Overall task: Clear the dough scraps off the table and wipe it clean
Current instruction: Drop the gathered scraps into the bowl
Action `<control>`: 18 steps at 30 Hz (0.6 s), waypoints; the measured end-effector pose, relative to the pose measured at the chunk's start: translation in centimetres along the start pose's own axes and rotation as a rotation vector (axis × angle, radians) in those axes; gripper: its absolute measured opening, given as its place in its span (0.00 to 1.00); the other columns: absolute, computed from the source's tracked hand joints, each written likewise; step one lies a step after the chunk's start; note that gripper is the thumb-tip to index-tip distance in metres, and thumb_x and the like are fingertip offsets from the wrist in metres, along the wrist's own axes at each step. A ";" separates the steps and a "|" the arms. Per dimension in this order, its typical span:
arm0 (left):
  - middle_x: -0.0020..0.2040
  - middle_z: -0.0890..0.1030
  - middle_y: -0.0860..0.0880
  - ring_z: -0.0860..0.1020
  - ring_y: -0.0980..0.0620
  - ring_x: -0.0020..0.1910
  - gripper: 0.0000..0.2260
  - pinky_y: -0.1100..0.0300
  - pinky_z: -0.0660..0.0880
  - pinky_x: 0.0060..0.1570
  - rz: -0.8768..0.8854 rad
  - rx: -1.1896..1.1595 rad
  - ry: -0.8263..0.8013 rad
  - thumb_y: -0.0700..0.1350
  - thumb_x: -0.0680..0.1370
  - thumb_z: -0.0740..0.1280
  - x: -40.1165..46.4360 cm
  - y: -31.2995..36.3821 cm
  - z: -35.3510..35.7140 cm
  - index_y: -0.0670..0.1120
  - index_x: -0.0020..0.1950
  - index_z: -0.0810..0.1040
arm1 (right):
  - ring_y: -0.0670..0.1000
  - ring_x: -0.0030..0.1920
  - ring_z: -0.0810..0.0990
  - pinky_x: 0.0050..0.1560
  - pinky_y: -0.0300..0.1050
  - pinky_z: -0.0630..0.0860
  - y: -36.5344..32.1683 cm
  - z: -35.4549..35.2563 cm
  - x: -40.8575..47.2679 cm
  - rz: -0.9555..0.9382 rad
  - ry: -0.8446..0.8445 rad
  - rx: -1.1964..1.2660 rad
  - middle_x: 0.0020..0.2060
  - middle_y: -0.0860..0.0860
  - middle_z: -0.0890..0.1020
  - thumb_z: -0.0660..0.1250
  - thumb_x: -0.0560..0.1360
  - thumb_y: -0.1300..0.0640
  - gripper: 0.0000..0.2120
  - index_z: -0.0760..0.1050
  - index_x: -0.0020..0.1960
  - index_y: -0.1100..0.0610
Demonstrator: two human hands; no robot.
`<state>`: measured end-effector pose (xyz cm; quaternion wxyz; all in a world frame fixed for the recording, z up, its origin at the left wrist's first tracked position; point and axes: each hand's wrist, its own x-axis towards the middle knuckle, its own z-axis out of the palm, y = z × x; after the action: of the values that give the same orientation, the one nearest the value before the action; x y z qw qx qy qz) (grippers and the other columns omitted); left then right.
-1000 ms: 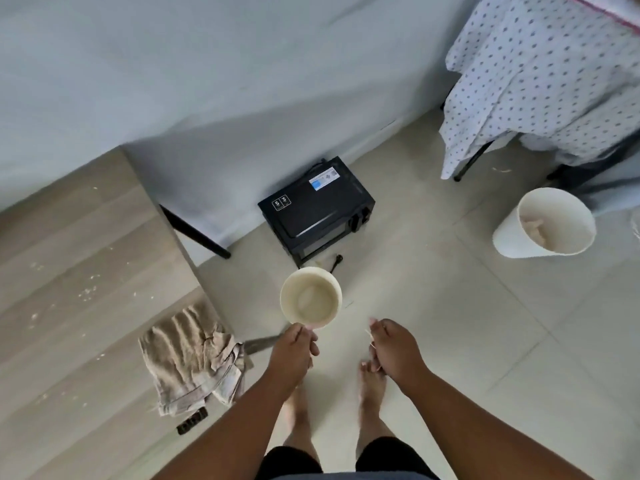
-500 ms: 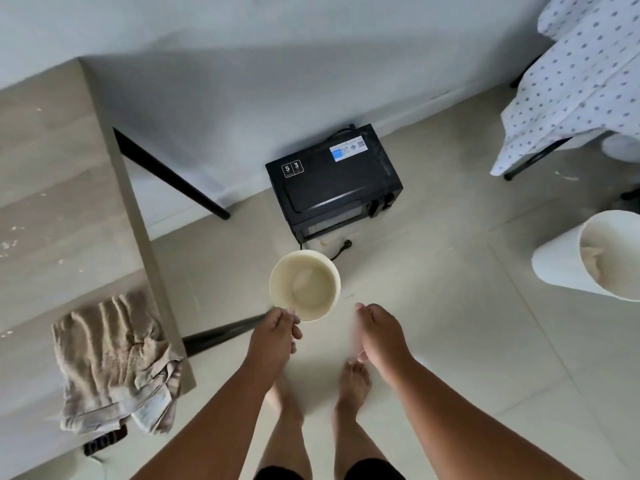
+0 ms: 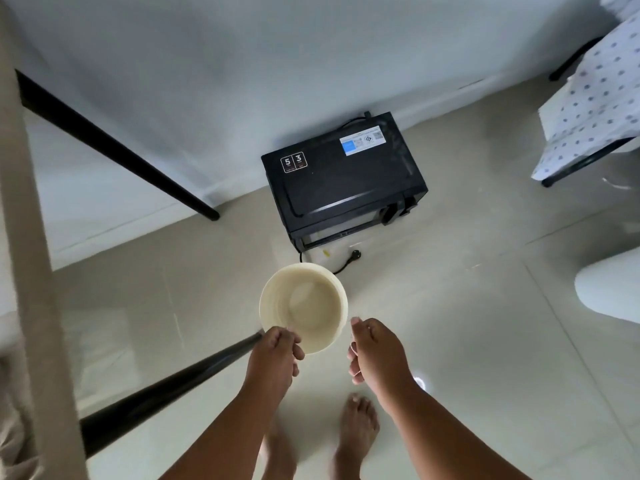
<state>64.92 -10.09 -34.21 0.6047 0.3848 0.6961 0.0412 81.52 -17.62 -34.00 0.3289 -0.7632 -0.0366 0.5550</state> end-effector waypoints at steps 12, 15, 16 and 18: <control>0.34 0.82 0.48 0.73 0.49 0.30 0.11 0.60 0.66 0.29 -0.006 -0.063 0.089 0.47 0.83 0.62 9.2 -4.7 2.6 0.44 0.46 0.80 | 0.52 0.21 0.69 0.22 0.39 0.64 4.1 4.2 8.0 -0.065 -0.019 0.008 0.25 0.51 0.76 0.64 0.83 0.52 0.17 0.73 0.37 0.58; 0.34 0.82 0.48 0.74 0.46 0.33 0.11 0.58 0.65 0.31 0.001 -0.059 0.123 0.47 0.83 0.63 11.3 -5.6 3.0 0.46 0.44 0.80 | 0.49 0.24 0.70 0.29 0.41 0.67 5.1 5.3 10.3 -0.080 -0.014 -0.032 0.25 0.50 0.77 0.64 0.83 0.51 0.17 0.73 0.38 0.58; 0.34 0.82 0.48 0.74 0.46 0.33 0.11 0.58 0.66 0.31 -0.002 -0.062 0.128 0.47 0.83 0.63 11.8 -5.9 3.1 0.46 0.44 0.80 | 0.49 0.25 0.71 0.33 0.43 0.68 5.4 5.6 10.9 -0.088 -0.015 -0.049 0.26 0.50 0.78 0.64 0.83 0.51 0.17 0.74 0.38 0.58; 0.35 0.81 0.48 0.74 0.45 0.34 0.10 0.58 0.66 0.32 -0.022 -0.082 0.130 0.46 0.82 0.64 12.7 -6.4 3.3 0.46 0.43 0.80 | 0.48 0.27 0.73 0.37 0.44 0.69 5.8 6.1 12.1 -0.098 -0.007 -0.093 0.26 0.48 0.79 0.64 0.83 0.50 0.16 0.74 0.39 0.56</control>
<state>65.02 -8.51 -48.75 0.5741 0.3484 0.7357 0.0879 79.01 -14.27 -48.14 0.3197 -0.7729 -0.1008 0.5387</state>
